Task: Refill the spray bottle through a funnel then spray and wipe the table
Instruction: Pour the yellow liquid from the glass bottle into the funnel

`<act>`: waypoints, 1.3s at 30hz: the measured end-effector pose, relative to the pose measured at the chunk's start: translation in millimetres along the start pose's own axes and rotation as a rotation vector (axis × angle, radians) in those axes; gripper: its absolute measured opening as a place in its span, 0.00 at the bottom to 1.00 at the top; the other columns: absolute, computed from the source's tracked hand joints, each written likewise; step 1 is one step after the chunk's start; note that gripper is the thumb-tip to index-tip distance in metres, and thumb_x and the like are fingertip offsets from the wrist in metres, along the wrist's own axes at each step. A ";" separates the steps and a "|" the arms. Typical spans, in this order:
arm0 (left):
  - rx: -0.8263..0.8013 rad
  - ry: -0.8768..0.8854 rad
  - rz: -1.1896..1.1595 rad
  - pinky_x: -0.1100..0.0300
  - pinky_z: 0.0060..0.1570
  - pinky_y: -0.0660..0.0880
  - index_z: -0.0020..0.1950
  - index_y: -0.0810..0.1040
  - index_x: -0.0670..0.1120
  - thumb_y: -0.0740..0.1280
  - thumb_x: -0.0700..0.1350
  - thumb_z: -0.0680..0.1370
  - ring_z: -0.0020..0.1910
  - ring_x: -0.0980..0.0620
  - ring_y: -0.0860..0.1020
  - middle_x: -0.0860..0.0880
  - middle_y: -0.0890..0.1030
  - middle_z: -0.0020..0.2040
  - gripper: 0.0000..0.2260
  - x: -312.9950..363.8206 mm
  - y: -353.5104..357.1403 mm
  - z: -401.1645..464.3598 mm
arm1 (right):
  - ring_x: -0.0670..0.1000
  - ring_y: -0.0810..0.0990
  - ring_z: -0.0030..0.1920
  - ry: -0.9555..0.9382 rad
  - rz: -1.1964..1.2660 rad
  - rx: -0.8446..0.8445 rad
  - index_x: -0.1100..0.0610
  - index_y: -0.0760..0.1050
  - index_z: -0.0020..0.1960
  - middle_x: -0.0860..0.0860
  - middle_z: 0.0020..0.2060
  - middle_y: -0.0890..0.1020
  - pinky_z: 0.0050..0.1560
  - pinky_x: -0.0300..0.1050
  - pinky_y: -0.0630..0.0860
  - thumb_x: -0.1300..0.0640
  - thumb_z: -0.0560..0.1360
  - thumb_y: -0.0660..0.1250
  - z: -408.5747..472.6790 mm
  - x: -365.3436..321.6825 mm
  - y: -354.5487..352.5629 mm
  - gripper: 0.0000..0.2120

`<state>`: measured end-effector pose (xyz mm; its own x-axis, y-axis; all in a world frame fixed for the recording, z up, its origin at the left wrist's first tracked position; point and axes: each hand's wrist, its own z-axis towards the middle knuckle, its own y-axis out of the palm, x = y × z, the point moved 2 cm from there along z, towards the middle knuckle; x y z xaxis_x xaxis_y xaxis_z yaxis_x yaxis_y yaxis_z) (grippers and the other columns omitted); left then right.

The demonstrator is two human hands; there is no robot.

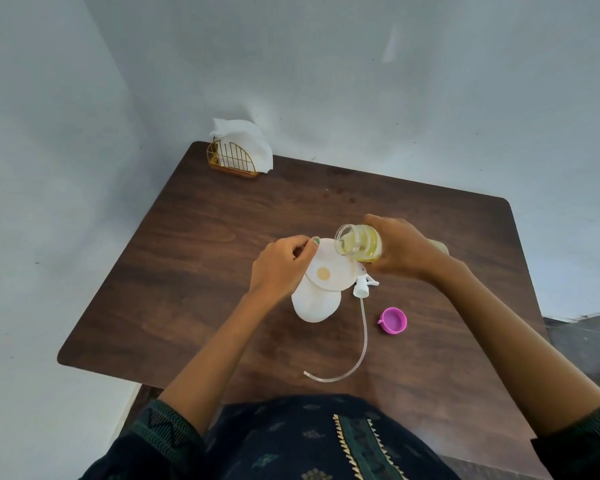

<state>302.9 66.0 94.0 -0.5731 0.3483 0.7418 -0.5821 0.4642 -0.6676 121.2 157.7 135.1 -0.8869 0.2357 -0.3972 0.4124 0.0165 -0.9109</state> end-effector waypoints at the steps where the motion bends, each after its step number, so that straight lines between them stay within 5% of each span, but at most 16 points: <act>1: 0.002 0.000 0.002 0.60 0.32 0.63 0.41 0.79 0.50 0.57 0.57 0.80 0.32 0.54 0.73 0.54 0.75 0.30 0.17 0.3 -0.2 -0.1 | 0.53 0.77 0.38 0.000 -0.009 0.000 0.55 0.70 0.44 0.48 0.38 0.79 0.41 0.55 0.77 0.56 0.62 0.76 0.1 -0.5 -0.3 0.18; 39: 0.002 -0.005 -0.012 0.59 0.32 0.64 0.40 0.78 0.50 0.57 0.56 0.80 0.31 0.55 0.71 0.54 0.73 0.29 0.17 -2.6 0.9 0.6 | 0.57 0.77 0.41 0.025 -0.173 -0.071 0.58 0.69 0.46 0.52 0.40 0.79 0.38 0.48 0.71 0.58 0.63 0.74 -0.9 -14.0 -5.5 0.17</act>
<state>303.5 65.0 91.4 -0.5684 0.3388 0.7498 -0.5903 0.4668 -0.6585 131.5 155.2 145.8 -0.9409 0.2470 -0.2316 0.2685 0.1276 -0.9548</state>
